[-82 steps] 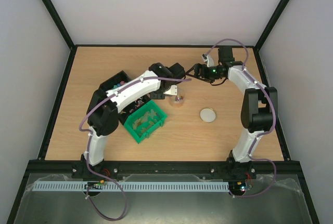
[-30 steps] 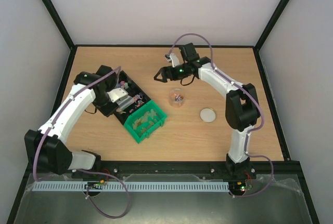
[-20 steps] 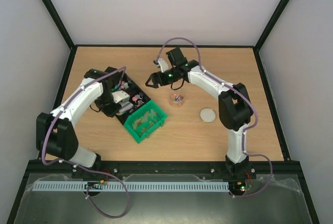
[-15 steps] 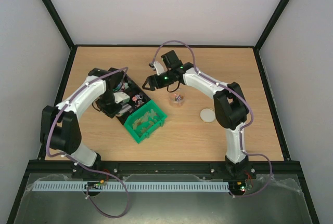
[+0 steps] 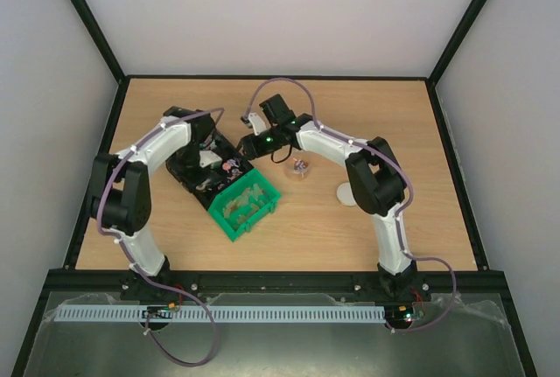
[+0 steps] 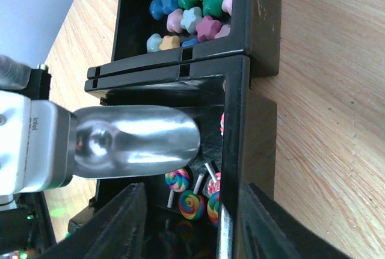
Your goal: Pack the candies
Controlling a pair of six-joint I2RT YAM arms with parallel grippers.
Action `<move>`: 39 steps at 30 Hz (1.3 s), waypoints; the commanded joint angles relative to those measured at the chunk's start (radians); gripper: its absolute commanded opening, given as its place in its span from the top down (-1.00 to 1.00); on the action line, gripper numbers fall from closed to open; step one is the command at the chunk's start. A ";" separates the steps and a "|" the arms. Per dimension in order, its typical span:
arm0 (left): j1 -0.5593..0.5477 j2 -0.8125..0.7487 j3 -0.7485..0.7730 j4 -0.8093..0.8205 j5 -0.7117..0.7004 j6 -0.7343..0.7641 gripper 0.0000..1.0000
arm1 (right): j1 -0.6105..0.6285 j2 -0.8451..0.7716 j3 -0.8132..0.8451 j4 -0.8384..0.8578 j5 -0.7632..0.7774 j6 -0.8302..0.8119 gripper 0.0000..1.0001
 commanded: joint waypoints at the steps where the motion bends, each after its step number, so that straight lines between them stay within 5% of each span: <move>1: 0.004 0.048 0.042 -0.024 -0.035 -0.018 0.96 | 0.008 0.020 -0.017 0.018 -0.041 0.017 0.17; 6: -0.005 0.100 0.071 -0.022 -0.047 -0.021 0.96 | 0.008 0.044 -0.021 0.023 -0.080 0.037 0.36; 13: -0.037 0.153 0.103 -0.021 -0.055 -0.025 0.96 | 0.009 0.056 -0.024 0.025 -0.094 0.048 0.38; 27: -0.043 0.113 0.121 -0.021 -0.037 -0.031 0.96 | -0.052 -0.042 -0.053 -0.011 0.087 0.014 0.07; 39: -0.045 0.144 0.153 -0.007 0.001 -0.033 0.96 | -0.018 0.061 0.018 -0.066 -0.043 0.029 0.04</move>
